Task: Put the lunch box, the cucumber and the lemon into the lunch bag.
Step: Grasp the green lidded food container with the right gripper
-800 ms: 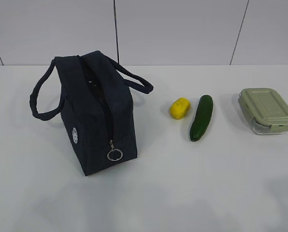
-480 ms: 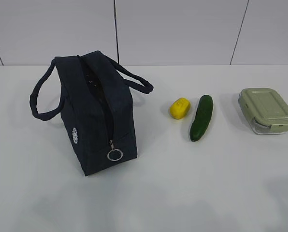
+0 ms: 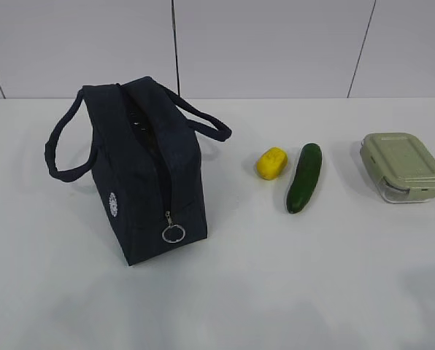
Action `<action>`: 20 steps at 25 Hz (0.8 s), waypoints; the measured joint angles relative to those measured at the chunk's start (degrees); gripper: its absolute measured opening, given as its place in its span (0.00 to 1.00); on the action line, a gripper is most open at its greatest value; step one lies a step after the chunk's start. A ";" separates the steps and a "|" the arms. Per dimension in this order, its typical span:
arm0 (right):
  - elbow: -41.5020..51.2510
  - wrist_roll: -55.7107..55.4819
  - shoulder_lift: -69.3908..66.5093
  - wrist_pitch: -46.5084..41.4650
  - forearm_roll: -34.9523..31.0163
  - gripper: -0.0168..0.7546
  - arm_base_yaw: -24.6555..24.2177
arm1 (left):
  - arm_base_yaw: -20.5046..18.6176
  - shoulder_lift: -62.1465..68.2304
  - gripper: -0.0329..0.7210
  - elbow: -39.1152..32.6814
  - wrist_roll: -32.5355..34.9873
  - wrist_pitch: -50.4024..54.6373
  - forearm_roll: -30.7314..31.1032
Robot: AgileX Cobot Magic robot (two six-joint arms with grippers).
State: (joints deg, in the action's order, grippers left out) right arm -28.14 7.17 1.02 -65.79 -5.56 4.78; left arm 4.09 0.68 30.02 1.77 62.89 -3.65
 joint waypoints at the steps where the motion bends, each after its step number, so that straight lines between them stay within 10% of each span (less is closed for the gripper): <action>1: 0.00 0.00 0.00 0.00 0.00 0.38 0.00 | 0.00 0.00 0.36 0.00 0.00 0.00 0.00; 20: 0.00 0.00 0.00 0.00 0.00 0.38 0.00 | 0.00 0.00 0.36 0.00 0.00 0.00 0.00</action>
State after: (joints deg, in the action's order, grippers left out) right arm -28.14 7.17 1.02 -65.79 -5.56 4.78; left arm 4.09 0.68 30.02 1.77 62.89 -3.65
